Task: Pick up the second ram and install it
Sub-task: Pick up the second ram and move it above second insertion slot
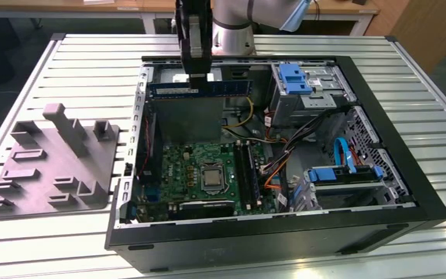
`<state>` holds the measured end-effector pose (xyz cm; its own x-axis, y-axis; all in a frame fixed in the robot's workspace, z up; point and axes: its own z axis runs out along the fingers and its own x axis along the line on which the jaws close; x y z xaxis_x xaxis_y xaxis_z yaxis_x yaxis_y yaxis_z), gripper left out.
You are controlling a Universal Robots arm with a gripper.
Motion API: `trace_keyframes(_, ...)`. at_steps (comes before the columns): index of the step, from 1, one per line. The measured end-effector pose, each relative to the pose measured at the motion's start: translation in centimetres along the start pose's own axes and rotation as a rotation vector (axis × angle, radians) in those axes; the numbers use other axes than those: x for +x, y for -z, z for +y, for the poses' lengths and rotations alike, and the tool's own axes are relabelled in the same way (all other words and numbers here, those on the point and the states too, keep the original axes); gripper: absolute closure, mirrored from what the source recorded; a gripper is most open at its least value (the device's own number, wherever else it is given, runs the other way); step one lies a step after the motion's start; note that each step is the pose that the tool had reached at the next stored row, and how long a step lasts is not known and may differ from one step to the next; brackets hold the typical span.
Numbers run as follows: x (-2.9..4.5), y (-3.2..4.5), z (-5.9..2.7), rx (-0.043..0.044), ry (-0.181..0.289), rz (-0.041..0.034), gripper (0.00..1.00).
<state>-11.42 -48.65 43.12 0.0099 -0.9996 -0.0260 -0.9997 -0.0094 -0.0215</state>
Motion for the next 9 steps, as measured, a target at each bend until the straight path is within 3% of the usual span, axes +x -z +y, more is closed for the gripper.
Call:
trace_keyframes(5, 0.02, -0.56, -0.19, -0.0029, 0.000, -0.0094, 0.89)
trace_keyframes(9, 0.03, -1.01, -0.74, -0.0109, 0.000, -0.0119, 0.89)
